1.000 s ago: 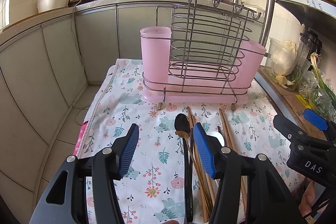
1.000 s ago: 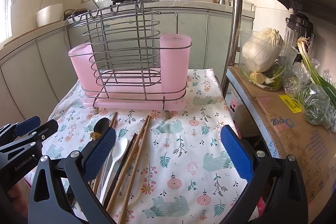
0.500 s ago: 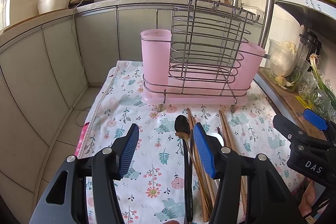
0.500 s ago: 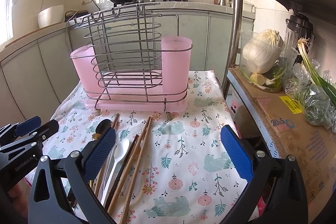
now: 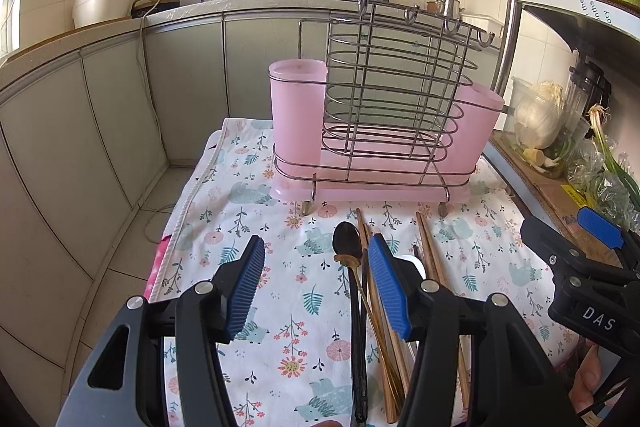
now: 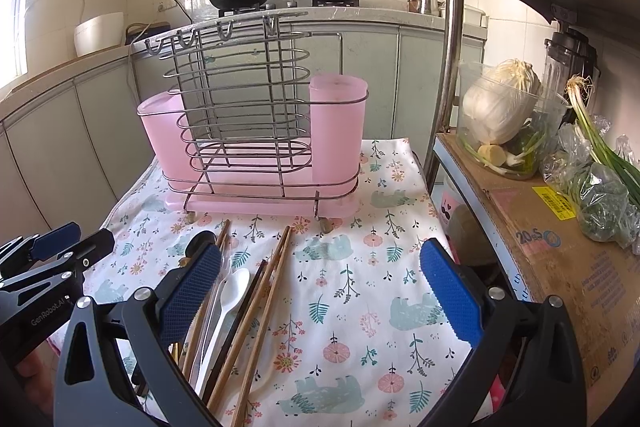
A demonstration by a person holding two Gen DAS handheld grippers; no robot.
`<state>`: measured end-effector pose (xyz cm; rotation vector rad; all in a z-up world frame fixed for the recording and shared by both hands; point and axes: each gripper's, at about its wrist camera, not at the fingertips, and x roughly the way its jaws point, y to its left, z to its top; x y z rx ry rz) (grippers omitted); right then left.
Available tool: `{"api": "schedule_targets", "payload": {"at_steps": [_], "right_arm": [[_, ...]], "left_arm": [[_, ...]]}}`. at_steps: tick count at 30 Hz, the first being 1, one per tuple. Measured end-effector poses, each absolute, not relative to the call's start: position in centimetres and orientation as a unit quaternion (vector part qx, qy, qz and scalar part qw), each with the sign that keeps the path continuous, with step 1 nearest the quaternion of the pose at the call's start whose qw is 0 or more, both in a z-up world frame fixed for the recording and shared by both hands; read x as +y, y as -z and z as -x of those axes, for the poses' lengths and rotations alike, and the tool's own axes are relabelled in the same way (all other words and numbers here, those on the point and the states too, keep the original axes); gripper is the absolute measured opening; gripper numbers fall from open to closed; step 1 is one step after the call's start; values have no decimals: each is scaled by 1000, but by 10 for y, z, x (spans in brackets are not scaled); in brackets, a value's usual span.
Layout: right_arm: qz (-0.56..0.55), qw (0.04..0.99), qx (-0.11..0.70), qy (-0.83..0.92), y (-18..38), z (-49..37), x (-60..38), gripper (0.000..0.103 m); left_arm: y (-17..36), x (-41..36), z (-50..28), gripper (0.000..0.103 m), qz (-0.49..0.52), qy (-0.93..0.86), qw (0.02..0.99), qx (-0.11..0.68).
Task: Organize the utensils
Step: 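Grasp the black spoon with the left gripper while the right gripper grasps a wooden chopstick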
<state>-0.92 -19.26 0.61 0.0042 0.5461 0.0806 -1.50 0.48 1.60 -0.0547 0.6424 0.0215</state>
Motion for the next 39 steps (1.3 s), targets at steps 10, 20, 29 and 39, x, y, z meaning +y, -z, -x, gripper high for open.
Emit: {"api": "schedule_targets", "payload": {"at_steps": [10,20,29,39], "right_arm": [[-25,949,310,-55,1,-3,-200,100],[-73,924,364,-95,19,-22,-216,68],[-123,890,416,-141,36,-41,-225,39],[-132,876,435,-157,42,-60,-226,36]], "left_arm": [[-15,20,6,54,39,-2,942,333],[6,48,-17,49,86,32,912,401],[31,45,-53,32,168,98,858,476],[60,25,-77,18,163,149,813,539]]}}
